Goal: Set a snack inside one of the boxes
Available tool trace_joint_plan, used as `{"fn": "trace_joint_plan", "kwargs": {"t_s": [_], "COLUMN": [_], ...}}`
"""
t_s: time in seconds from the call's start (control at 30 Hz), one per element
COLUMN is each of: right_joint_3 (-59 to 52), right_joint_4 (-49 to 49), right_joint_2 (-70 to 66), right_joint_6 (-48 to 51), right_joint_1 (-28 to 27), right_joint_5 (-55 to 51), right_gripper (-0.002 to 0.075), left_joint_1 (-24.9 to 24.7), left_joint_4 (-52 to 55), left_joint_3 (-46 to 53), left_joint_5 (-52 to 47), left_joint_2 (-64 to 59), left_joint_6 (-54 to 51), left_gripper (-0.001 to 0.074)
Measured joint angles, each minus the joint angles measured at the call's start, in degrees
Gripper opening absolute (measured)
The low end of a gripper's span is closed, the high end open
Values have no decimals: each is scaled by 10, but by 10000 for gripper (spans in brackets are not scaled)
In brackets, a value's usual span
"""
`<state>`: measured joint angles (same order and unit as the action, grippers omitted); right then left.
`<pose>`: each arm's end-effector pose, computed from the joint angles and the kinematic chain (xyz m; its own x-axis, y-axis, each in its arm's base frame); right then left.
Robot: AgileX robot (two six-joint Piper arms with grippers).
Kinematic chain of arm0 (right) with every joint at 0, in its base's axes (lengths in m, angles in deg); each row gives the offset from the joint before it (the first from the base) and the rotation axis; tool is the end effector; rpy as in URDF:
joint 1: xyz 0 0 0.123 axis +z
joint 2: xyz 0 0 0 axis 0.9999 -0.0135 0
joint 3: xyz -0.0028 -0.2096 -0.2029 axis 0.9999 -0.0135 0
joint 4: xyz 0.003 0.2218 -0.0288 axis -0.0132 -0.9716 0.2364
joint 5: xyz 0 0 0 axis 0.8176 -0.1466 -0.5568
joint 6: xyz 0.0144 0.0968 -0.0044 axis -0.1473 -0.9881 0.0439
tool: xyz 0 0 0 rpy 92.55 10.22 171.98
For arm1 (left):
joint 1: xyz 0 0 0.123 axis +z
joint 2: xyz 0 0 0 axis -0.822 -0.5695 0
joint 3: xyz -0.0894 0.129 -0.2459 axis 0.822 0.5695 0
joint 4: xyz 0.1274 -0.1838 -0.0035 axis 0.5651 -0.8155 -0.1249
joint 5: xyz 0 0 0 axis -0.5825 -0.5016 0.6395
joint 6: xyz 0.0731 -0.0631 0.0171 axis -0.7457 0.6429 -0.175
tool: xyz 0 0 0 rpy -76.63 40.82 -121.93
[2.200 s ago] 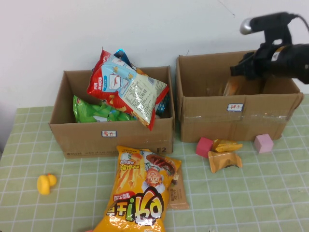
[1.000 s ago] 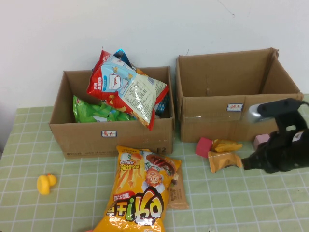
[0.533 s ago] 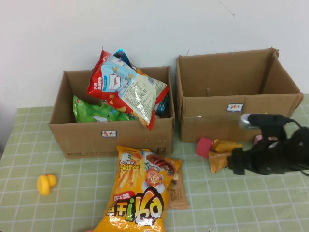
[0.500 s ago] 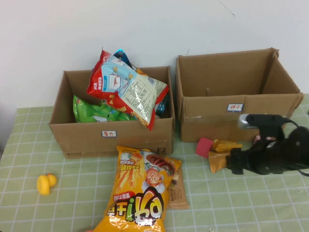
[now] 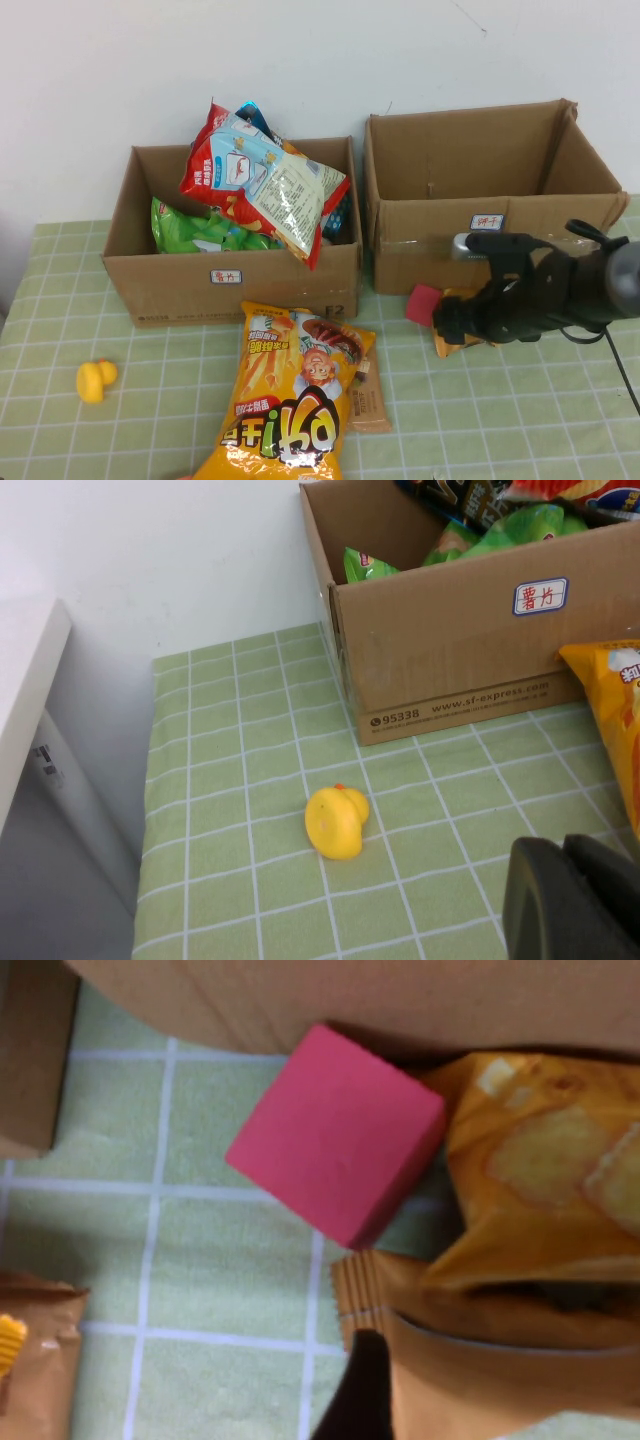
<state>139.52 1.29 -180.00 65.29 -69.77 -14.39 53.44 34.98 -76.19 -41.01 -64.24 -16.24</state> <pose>0.3919 0.1393 0.0798 -0.8308 -0.0319 -0.5556 -0.1371 0.9793 0.1487 0.0250 -0.0036 0.1771 -0.2319 0.0678 -0.9704 0.0739 0.9959 0.0519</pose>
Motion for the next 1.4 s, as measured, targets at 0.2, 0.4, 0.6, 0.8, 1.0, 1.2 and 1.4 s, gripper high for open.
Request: {"fn": "trace_joint_plan", "kwargs": {"t_s": [0.2,0.4,0.6,0.8,1.0,1.2,1.4], "right_joint_3": [12,12,12,12,6,6,6], "right_joint_4": [0,0,0,8,11,11,11], "right_joint_2": [-17,-23,-13,45,174,249,216], "right_joint_6": [2,2,2,32,74,113,115], "right_joint_1": [0,0,0,0,2,2,2], "right_joint_5": [-25,-28,-56,-159,-198,-205,-229], "right_gripper": [629,440,71,6,-1,-1,80], "left_joint_1": [0,0,0,0,0,0,0], "left_joint_4": [0,0,0,0,0,0,0], "left_joint_3": [0,0,0,0,0,0,0], "left_joint_5": [0,0,0,0,0,0,0], "left_joint_2": [0,0,0,0,0,0,0], "left_joint_6": [0,0,0,0,0,0,0], "left_gripper": [-3,-3,-3,-3,-3,-3,-3]}}
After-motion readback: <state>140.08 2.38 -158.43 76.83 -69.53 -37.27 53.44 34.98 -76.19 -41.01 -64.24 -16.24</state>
